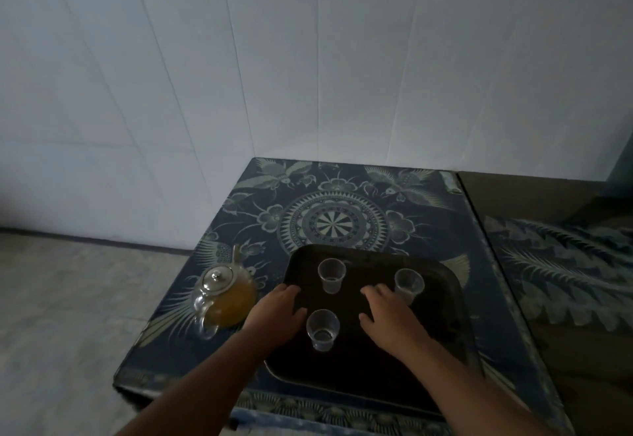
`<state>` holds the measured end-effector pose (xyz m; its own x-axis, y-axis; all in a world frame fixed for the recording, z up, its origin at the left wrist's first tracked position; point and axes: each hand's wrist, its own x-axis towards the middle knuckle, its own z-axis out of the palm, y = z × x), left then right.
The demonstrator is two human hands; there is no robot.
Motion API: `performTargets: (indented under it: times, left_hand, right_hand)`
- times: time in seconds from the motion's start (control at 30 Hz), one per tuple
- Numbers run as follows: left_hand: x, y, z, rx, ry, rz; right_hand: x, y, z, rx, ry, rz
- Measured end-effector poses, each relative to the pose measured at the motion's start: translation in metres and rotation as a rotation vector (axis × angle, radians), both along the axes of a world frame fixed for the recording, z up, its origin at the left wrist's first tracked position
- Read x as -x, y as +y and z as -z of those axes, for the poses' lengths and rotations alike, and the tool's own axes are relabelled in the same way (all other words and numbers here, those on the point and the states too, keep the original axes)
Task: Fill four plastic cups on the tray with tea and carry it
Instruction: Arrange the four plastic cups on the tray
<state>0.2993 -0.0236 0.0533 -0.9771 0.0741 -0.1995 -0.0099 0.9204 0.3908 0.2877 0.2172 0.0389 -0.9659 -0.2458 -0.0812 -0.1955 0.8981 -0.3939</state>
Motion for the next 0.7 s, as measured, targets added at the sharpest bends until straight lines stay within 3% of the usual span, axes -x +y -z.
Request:
performTargets:
  times: [0.4, 0.7]
  left_hand:
    - [-0.059, -0.065, -0.012, -0.008, 0.007, -0.322]
    - [-0.098, -0.102, -0.012, 0.009, 0.013, -0.447]
  right_hand:
    - [0.006, -0.083, 0.002, 0.166, -0.027, -0.257]
    - [-0.005, -0.134, 0.004, 0.169, -0.131, -0.377]
